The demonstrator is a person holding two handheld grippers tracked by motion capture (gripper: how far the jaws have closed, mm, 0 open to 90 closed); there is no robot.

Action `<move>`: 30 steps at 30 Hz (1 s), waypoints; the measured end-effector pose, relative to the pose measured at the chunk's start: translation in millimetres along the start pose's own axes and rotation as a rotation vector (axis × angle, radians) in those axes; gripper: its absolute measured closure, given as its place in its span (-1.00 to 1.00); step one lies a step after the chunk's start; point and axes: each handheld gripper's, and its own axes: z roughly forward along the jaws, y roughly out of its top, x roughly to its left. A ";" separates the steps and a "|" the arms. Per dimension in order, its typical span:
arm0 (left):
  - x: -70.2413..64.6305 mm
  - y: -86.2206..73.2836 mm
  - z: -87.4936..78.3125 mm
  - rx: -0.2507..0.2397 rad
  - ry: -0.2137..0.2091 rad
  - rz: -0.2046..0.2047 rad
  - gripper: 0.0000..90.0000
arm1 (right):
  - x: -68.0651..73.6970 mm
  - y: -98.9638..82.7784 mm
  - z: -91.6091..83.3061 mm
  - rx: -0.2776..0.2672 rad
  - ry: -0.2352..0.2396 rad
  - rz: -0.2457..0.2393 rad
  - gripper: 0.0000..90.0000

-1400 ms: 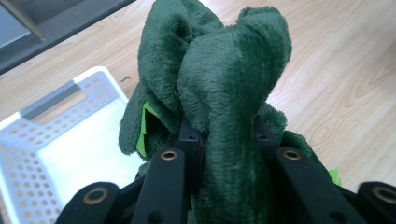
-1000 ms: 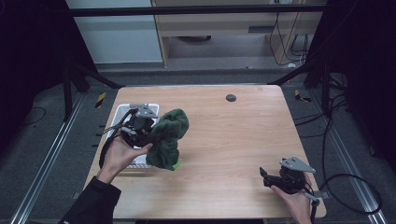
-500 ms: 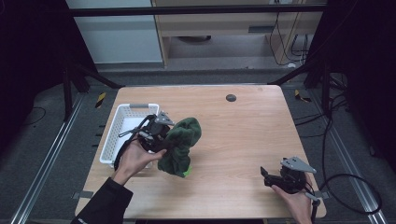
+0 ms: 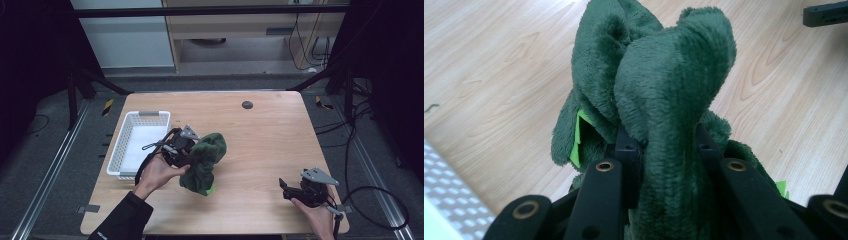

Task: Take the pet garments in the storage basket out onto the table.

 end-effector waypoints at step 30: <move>-31.6 5.4 54.4 0.072 -0.077 0.064 0.62 | -0.1 -0.1 1.0 0.003 0.001 -0.006 -0.85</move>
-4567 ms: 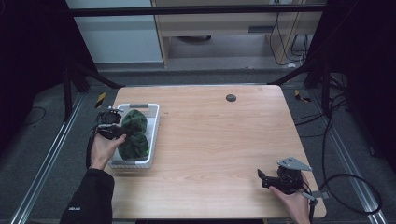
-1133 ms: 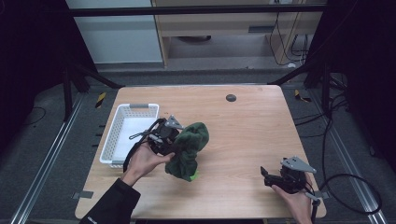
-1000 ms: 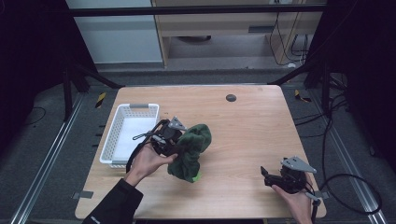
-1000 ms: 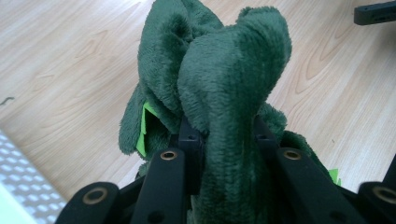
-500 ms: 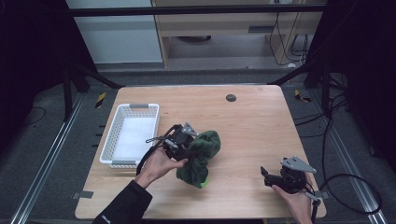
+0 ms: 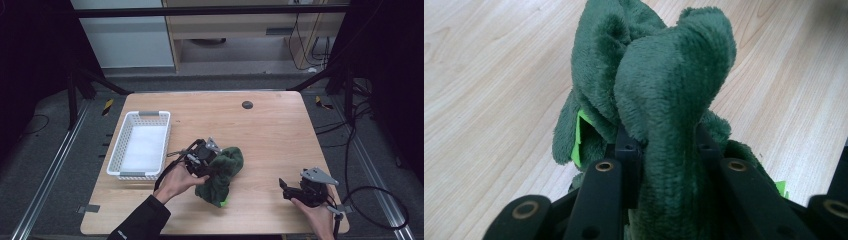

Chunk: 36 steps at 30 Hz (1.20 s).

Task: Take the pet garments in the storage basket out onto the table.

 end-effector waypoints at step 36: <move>3.7 -13.4 28.6 -0.005 0.022 0.006 -0.24 | 0.7 -1.7 2.1 0.018 0.008 -0.002 -0.85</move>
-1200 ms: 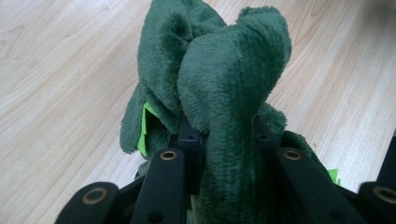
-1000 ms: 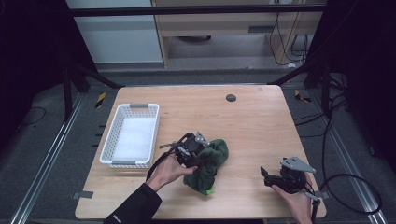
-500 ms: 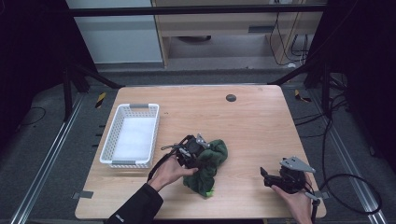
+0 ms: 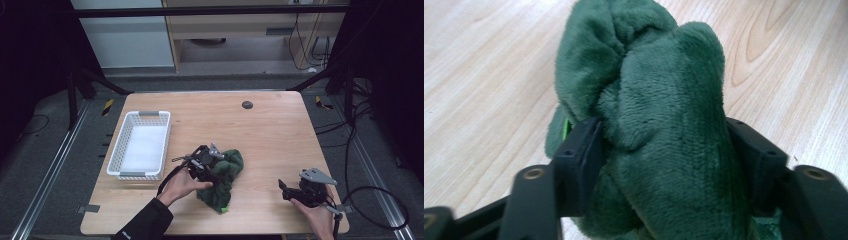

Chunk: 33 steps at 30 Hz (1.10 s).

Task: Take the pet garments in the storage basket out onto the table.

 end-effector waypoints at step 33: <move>5.8 -45.3 -50.8 -0.227 0.069 -0.108 -0.32 | -0.6 0.3 -0.4 -0.004 -0.004 0.000 -0.82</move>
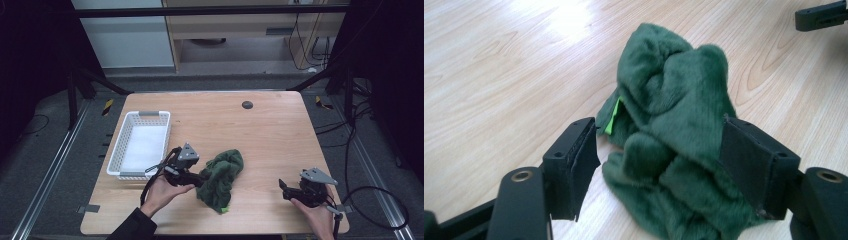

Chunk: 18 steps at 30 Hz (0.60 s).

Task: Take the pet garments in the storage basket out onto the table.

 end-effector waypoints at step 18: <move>17.7 -68.9 -31.8 -0.155 0.102 -0.130 -0.24 | 1.4 -0.1 -0.7 0.003 0.011 -0.002 -0.76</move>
